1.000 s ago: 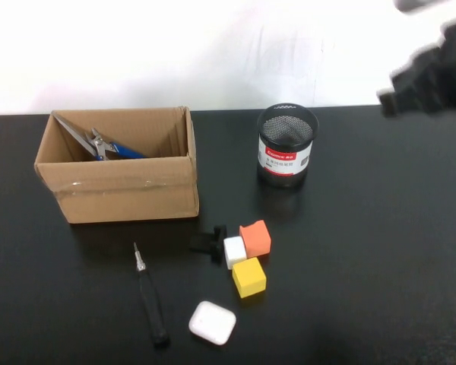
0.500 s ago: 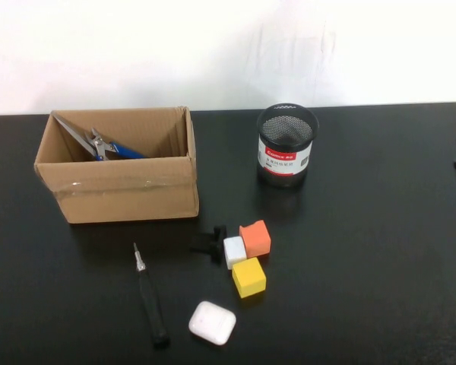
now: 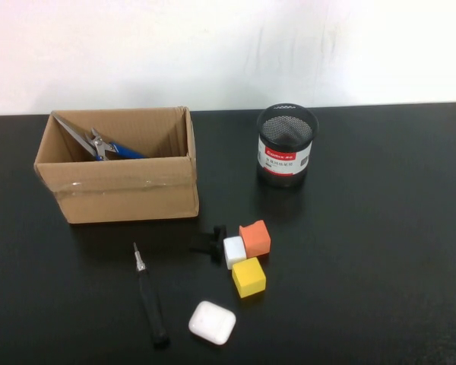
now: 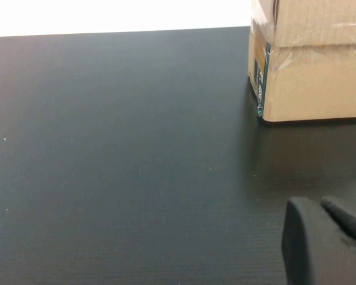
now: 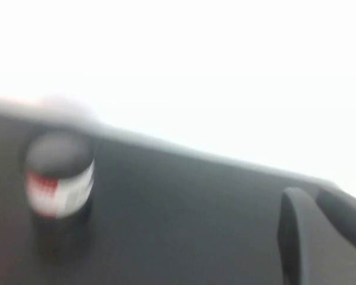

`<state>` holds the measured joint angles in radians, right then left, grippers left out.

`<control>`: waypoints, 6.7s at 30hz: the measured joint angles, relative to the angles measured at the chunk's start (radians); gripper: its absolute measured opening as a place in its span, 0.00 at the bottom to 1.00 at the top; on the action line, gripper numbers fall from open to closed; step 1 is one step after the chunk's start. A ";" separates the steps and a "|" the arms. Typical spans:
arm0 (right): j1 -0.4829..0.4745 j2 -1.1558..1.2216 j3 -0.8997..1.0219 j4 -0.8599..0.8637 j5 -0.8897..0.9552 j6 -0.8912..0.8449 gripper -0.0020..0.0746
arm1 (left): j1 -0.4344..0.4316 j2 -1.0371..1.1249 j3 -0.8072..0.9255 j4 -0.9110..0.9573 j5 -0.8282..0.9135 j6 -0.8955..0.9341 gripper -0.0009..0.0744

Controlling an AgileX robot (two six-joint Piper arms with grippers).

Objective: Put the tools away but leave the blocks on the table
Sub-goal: Pick up the black Screwdriver from the table

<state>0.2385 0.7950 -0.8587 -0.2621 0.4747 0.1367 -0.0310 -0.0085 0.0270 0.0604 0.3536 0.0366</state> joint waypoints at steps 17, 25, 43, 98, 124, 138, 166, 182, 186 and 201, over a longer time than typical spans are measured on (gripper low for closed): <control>-0.201 -0.748 0.812 0.022 -0.252 0.016 0.02 | 0.000 0.000 0.000 0.000 0.000 0.000 0.01; -0.203 -0.804 0.885 0.027 -0.098 0.016 0.02 | 0.000 -0.001 0.000 0.000 0.000 0.000 0.01; -0.203 -0.808 0.885 0.027 -0.096 0.016 0.02 | 0.000 -0.002 0.000 0.000 0.000 0.000 0.01; -0.203 -0.808 0.885 0.029 -0.092 0.016 0.02 | 0.000 0.125 -0.588 -0.002 -0.415 -0.279 0.01; -0.203 -0.808 0.885 0.029 -0.091 0.016 0.02 | 0.000 0.564 -0.676 -0.211 0.409 -0.322 0.01; -0.203 -0.808 0.885 0.029 -0.091 0.016 0.02 | -0.151 1.048 -0.766 -0.425 0.455 -0.162 0.01; -0.203 -0.808 0.885 0.029 -0.091 0.016 0.02 | -0.431 1.579 -0.902 -0.261 0.217 -0.496 0.40; -0.203 -0.808 0.885 0.029 -0.091 0.016 0.02 | -0.493 1.587 -0.942 -0.020 0.320 -0.808 0.47; -0.203 -0.808 0.885 0.029 -0.091 0.016 0.02 | -0.509 1.643 -1.003 0.013 0.421 -0.839 0.47; -0.203 -0.808 0.885 0.029 -0.089 0.016 0.02 | -0.509 1.790 -1.172 0.035 0.573 -0.755 0.47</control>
<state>0.0355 -0.0129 0.0264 -0.2329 0.3853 0.1525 -0.5401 1.7813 -1.1450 0.0951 0.9261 -0.7187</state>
